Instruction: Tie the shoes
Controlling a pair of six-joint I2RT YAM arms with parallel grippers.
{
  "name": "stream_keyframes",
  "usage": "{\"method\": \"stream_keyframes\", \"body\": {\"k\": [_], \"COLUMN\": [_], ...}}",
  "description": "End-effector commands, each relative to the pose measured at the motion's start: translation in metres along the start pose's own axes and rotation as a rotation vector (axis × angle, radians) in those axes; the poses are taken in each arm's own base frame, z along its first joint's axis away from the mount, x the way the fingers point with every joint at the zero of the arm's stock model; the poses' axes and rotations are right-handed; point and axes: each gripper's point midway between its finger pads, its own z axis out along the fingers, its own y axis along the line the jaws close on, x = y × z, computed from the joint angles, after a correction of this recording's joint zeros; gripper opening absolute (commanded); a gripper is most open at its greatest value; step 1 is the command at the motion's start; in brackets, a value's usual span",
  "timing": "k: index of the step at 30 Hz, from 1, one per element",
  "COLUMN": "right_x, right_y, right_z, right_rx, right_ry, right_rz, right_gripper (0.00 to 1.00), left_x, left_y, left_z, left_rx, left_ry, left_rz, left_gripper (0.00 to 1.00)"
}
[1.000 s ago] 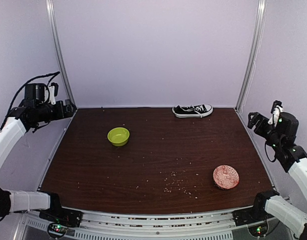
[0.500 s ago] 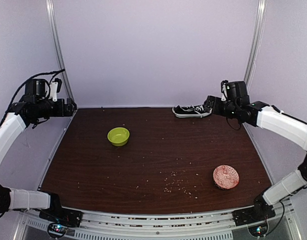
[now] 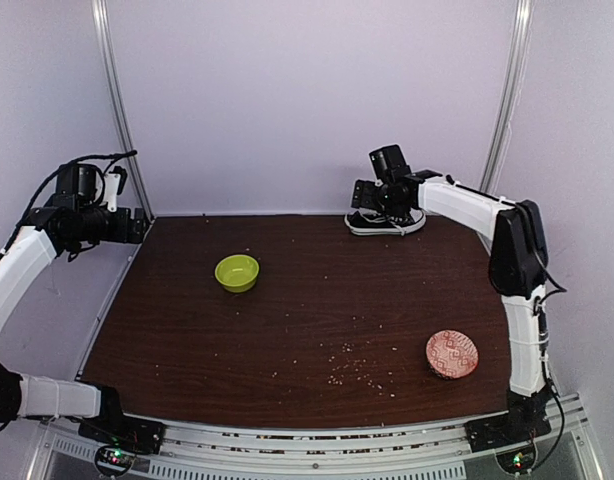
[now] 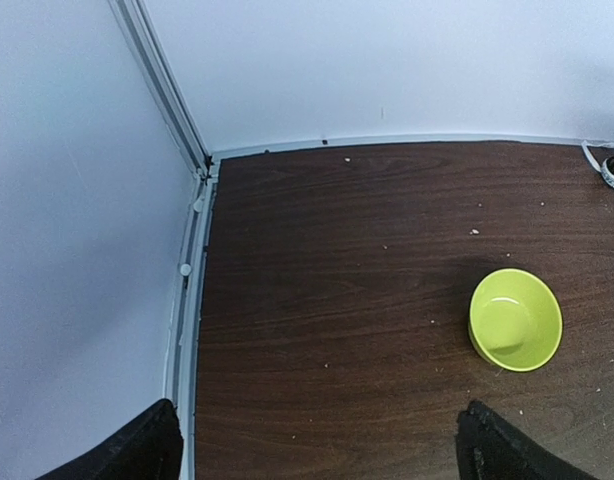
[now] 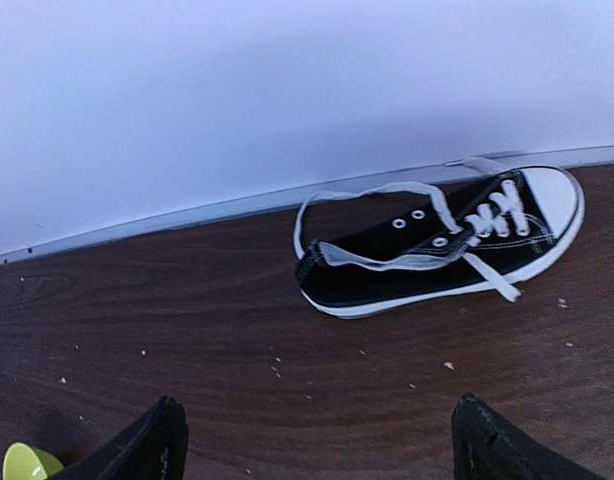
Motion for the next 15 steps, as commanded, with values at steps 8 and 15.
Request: {"method": "stream_keyframes", "body": {"k": [8, 15], "right_x": [-0.005, -0.005], "right_y": [0.026, -0.003], "right_z": [0.077, 0.098], "right_rx": [-0.02, 0.023], "right_ry": [-0.071, -0.118], "right_rz": [0.35, 0.626], "right_gripper": [0.89, 0.87], "left_x": [0.0, 0.004], "left_y": [0.004, -0.001], "left_z": [0.006, 0.013], "left_rx": [-0.021, 0.007], "left_ry": [0.007, 0.029], "left_rz": [0.021, 0.015], "left_gripper": [0.98, 0.98]}}
